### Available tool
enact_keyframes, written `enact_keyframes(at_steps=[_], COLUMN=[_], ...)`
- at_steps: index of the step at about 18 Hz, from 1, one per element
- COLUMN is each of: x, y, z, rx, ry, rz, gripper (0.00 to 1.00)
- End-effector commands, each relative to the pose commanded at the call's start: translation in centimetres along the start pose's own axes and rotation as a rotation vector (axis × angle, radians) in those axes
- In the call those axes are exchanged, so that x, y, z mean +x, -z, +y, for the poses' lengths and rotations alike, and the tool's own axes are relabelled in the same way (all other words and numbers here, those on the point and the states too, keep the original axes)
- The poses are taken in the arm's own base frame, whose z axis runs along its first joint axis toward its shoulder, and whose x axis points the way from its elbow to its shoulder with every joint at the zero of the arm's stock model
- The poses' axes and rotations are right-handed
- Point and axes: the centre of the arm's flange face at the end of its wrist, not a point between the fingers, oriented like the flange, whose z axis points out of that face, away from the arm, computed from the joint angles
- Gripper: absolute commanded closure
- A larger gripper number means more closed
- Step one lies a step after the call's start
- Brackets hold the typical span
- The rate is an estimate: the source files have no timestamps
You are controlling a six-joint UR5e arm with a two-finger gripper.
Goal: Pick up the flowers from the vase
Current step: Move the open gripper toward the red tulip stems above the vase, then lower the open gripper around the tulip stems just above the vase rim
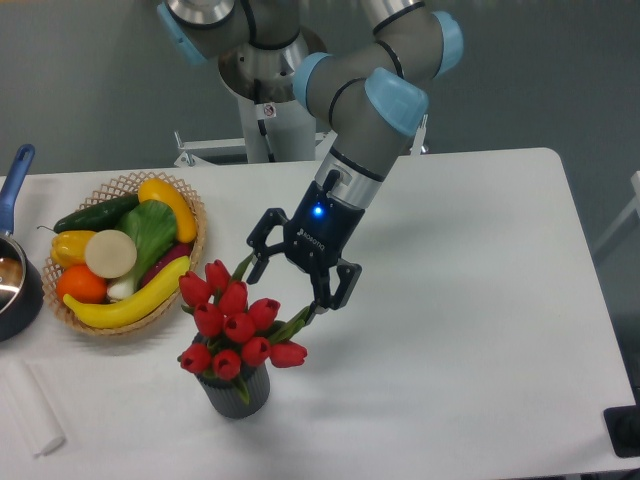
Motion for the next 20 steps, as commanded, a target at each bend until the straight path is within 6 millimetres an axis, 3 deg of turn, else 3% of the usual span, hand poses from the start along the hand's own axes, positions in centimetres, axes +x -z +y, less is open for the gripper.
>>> enact_keyframes(at_steps=[10, 20], x=[-0.3, -0.2], y=[-1.6, -4.6], z=[-1.8, -2.9], rx=[-0.006, -0.008], ry=[-0.048, -0.068], rz=[0.012, 0.055], gripper=[0.00, 0.00])
